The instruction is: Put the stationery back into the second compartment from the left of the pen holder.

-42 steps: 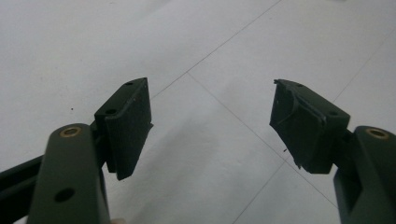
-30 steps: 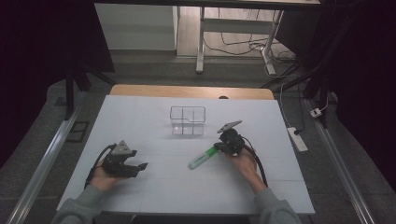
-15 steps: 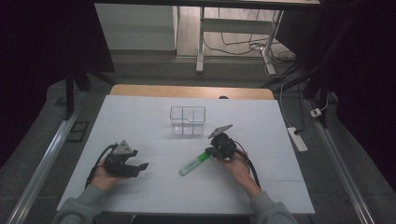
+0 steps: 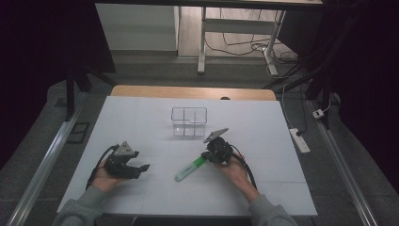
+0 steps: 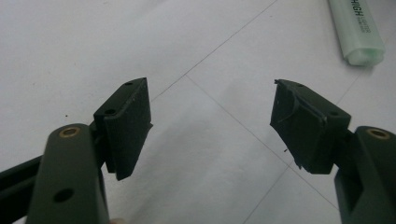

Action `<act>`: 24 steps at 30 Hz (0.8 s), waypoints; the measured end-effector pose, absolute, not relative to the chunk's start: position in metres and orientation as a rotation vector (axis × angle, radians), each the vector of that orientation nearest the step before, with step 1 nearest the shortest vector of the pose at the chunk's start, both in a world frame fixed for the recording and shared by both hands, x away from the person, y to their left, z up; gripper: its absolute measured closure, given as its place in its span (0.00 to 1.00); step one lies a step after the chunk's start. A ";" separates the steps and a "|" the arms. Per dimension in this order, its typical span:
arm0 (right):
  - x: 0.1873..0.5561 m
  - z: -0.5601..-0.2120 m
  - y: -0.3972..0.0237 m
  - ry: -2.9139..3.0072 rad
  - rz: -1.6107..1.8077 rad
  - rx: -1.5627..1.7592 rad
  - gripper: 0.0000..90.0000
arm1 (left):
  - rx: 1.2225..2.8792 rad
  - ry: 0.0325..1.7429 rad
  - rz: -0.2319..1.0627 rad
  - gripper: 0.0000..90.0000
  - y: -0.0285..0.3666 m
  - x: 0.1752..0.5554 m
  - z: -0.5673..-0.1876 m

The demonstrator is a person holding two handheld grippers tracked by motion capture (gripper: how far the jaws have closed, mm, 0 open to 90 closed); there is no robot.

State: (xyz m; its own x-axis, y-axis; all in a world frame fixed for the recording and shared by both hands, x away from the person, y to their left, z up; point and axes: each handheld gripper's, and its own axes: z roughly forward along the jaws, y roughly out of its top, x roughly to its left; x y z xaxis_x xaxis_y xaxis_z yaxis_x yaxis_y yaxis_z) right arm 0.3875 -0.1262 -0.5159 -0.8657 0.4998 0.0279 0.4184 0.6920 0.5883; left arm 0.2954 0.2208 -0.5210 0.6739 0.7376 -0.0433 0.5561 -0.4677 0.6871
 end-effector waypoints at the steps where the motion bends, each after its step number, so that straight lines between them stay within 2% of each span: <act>1: 0.387 -0.516 -0.126 2.766 0.915 0.752 1.00 | 2.197 0.991 0.339 0.32 0.221 0.296 -0.521; 13: 0.384 -0.512 -0.132 2.733 0.943 0.759 1.00 | 2.202 0.987 0.339 0.31 0.221 0.296 -0.521; 24: 0.367 -0.500 -0.196 2.575 0.969 0.855 1.00 | 2.201 0.987 0.335 0.31 0.219 0.297 -0.521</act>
State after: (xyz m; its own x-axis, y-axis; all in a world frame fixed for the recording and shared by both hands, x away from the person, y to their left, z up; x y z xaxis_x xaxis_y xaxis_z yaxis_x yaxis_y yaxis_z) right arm 0.3671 -0.1961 -0.5003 -0.7930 0.6083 -0.0343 0.4348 0.6045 0.6675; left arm 0.2967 0.2192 -0.5211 0.6776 0.7341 -0.0439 0.5556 -0.4719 0.6846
